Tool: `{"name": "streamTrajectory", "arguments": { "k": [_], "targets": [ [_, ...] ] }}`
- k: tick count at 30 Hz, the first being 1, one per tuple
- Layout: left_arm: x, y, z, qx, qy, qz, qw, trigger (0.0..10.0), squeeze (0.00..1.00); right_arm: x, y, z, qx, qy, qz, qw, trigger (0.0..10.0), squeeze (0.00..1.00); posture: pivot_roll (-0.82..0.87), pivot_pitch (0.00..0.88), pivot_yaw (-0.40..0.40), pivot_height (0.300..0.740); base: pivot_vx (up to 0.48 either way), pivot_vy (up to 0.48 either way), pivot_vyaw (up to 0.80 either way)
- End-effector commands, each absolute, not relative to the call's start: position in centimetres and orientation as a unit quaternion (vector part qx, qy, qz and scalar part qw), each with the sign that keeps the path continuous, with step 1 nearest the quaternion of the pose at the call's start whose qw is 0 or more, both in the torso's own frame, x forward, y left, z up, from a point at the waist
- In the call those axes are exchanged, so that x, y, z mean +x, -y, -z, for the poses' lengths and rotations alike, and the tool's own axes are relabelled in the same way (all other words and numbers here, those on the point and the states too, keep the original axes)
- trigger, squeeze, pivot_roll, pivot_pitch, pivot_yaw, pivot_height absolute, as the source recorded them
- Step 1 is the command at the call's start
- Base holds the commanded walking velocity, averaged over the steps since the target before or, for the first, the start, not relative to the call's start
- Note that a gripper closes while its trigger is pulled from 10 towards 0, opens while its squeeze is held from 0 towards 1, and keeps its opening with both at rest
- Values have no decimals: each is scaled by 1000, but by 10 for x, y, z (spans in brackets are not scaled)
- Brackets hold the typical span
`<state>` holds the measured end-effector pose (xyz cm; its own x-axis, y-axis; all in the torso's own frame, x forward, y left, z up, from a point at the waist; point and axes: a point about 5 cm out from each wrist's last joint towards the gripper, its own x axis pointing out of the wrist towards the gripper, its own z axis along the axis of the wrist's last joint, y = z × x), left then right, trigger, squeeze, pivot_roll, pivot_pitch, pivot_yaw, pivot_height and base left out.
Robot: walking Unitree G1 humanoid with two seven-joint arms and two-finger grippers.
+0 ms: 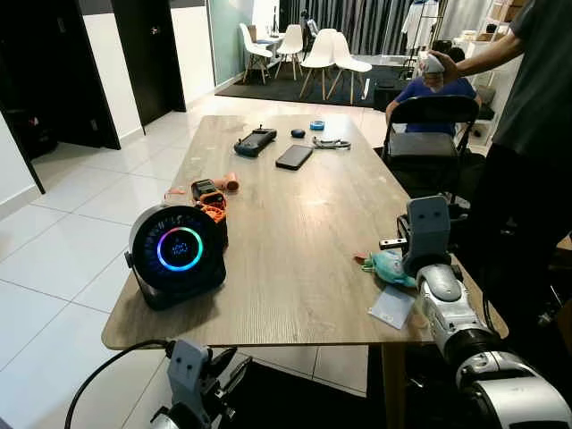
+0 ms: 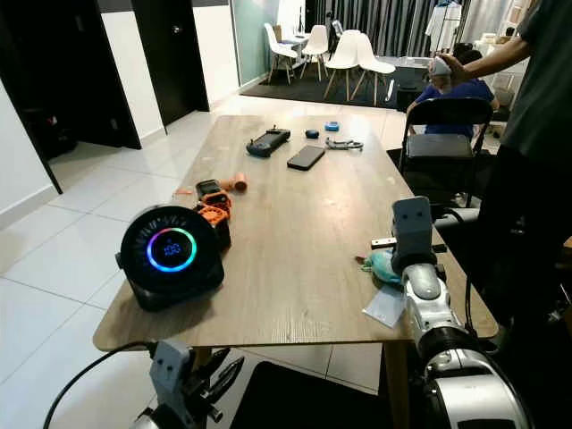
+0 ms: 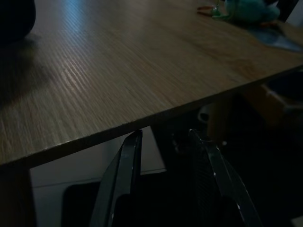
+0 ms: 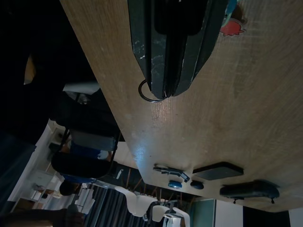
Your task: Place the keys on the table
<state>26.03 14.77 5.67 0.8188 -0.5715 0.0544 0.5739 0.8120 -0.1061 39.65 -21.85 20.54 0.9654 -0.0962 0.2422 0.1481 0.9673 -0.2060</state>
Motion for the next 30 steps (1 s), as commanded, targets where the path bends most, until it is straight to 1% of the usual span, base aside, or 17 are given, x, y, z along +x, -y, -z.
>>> {"name": "streamTrajectory", "arguments": {
  "k": [1,4,7,11,13,15,16,17,18,19,21,23,24,25,27,28,30],
  "targets": [
    [267,-155,-78,-56,54,306,949,10000,0,397,222,-211,-121,125,73,982,10000,0,39,138,-4,740,0,0,0],
    [274,-149,-95,-57,79,323,941,10000,0,400,222,-219,-144,127,91,977,10000,0,38,138,-3,740,0,0,0],
    [279,-142,-107,-58,100,328,938,10000,0,403,219,-225,-144,129,101,976,10000,0,38,138,-3,740,0,0,0],
    [285,-131,-121,-76,122,330,933,10000,0,409,208,-241,-99,143,85,981,10000,0,36,139,-2,740,0,0,0],
    [286,-127,-125,-85,125,334,931,10000,0,412,193,-244,-75,150,42,985,10000,0,36,138,-4,740,0,0,0],
    [286,-125,-126,-86,126,336,930,10000,0,412,188,-245,-75,151,28,985,10000,0,36,138,-4,740,0,0,0],
    [286,-123,-127,-87,126,341,927,10000,0,413,180,-243,-83,148,7,986,10000,0,33,139,-3,740,0,0,0],
    [284,-118,-128,-89,124,355,922,10000,0,413,164,-236,-106,138,-41,984,10000,0,33,139,-3,740,0,0,0],
    [284,-118,-128,-89,124,355,922,10000,0,413,164,-236,-106,138,-41,984,10000,0,33,139,-3,740,0,0,0],
    [283,-116,-128,-90,122,360,921,10000,0,413,158,-232,-114,134,-59,983,10000,0,33,139,-3,740,0,0,0],
    [280,-112,-127,-92,117,371,917,10000,0,410,140,-220,-134,120,-108,978,10000,0,34,140,-5,740,0,0,0],
    [278,-108,-125,-92,113,376,915,10000,0,407,127,-210,-124,110,-149,975,10000,0,34,140,-5,740,0,0,0],
    [278,-108,-125,-92,113,376,915,10000,0,407,127,-210,-124,110,-149,975,10000,0,34,140,-5,740,0,0,0],
    [277,-106,-125,-92,111,377,915,10000,0,405,119,-205,-116,106,-177,972,10000,0,36,143,-5,740,0,0,0],
    [277,-106,-125,-92,111,377,915,10000,0,405,119,-205,-116,106,-177,972,10000,0,36,143,-5,740,0,0,0],
    [276,-103,-124,-89,109,377,916,10000,0,401,106,-196,-123,101,-219,963,10000,0,34,145,-2,740,0,0,0],
    [276,-102,-124,-87,108,376,916,10000,0,399,101,-192,-132,99,-233,958,10000,0,32,147,-1,740,0,0,0]
  ]
}}
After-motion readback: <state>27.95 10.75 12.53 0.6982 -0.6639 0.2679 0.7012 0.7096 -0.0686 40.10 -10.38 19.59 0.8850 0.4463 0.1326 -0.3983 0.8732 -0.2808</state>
